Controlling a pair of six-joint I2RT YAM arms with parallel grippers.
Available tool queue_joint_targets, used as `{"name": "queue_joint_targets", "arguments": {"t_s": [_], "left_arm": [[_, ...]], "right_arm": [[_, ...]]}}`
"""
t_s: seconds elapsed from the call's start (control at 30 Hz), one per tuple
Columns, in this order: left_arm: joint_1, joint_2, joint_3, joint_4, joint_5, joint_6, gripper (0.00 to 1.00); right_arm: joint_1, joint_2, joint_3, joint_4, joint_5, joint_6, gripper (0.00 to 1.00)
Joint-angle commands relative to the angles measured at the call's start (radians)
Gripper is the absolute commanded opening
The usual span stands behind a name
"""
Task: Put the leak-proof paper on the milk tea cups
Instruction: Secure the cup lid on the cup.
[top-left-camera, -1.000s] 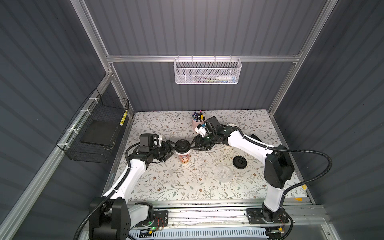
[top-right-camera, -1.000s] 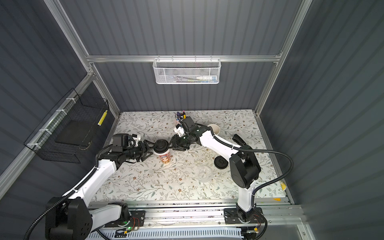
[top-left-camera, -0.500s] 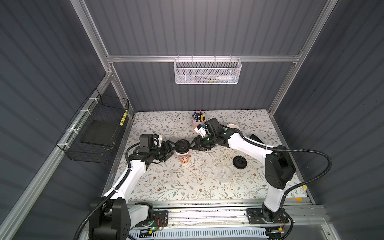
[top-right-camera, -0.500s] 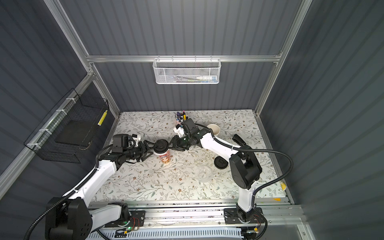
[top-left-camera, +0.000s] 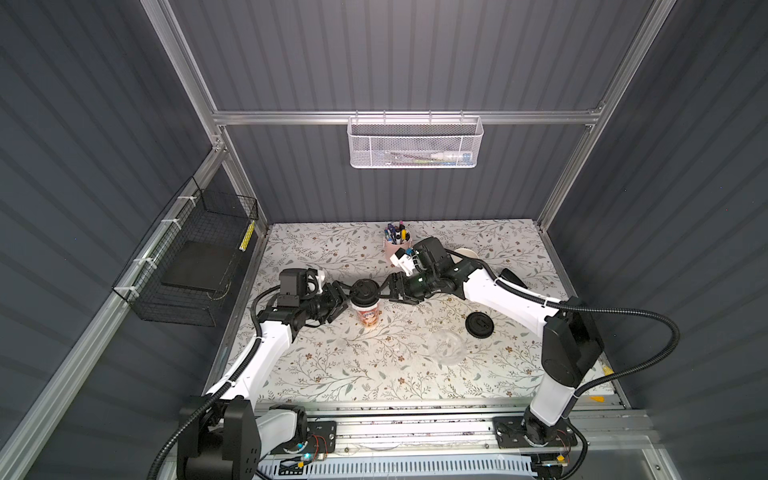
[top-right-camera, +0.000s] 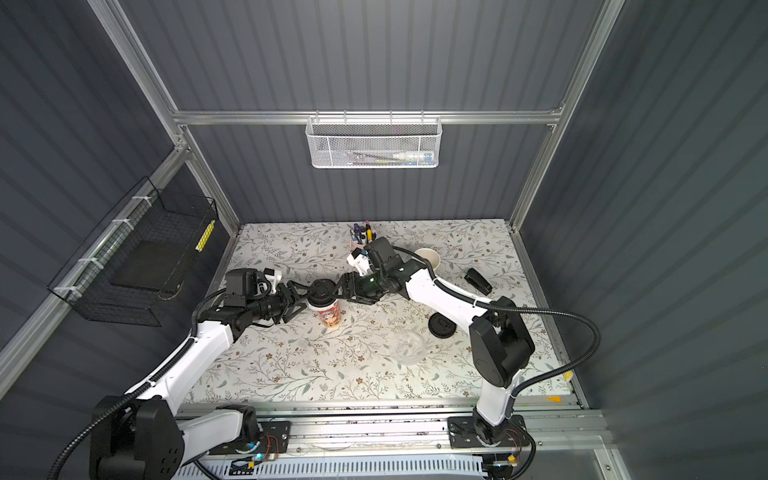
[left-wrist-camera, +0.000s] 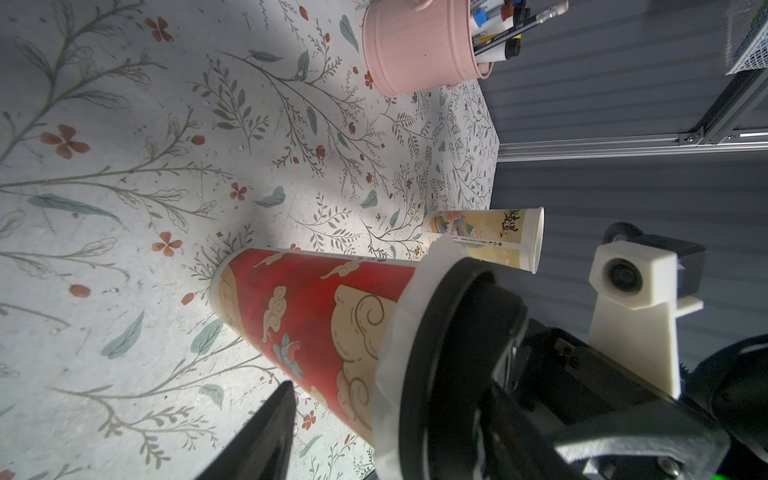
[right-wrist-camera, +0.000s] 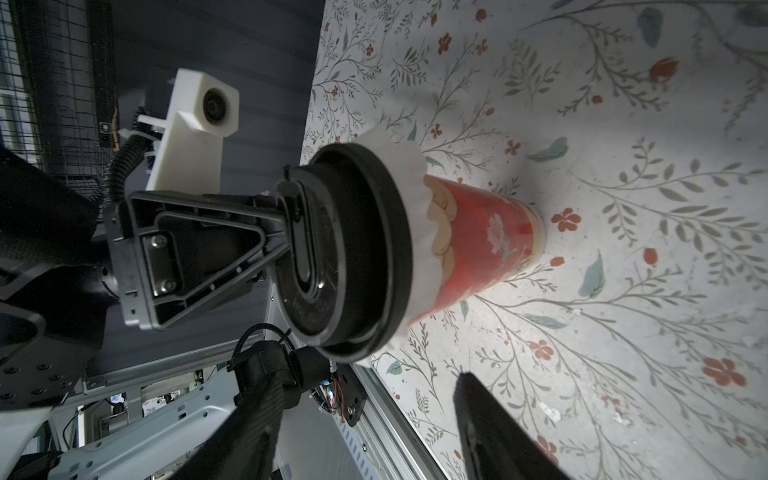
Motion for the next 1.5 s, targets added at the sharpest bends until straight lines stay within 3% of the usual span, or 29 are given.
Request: {"name": "queue_joint_targets", "arguments": {"t_s": [0.0, 0.6, 1.2, 1.4, 1.47], "left_arm": [[-0.002, 0.074, -0.092, -0.287, -0.187, 0.015, 0.68], [-0.002, 0.068, -0.107, -0.285, -0.189, 0.008, 0.67], [-0.002, 0.084, -0.115, -0.28, -0.184, 0.014, 0.67], [-0.002, 0.089, -0.114, -0.274, -0.183, 0.016, 0.67], [-0.002, 0.091, -0.112, -0.272, -0.186, 0.016, 0.67]], "right_arm": [[0.025, 0.012, -0.018, 0.023, -0.022, 0.023, 0.67], [0.049, 0.071, -0.067, 0.087, 0.111, 0.169, 0.61], [0.056, 0.153, -0.078, -0.199, 0.426, 0.245, 0.49], [0.058, 0.148, -0.092, -0.14, 0.368, 0.23, 0.5], [0.049, 0.115, -0.093, -0.079, 0.295, 0.21, 0.52]]}}
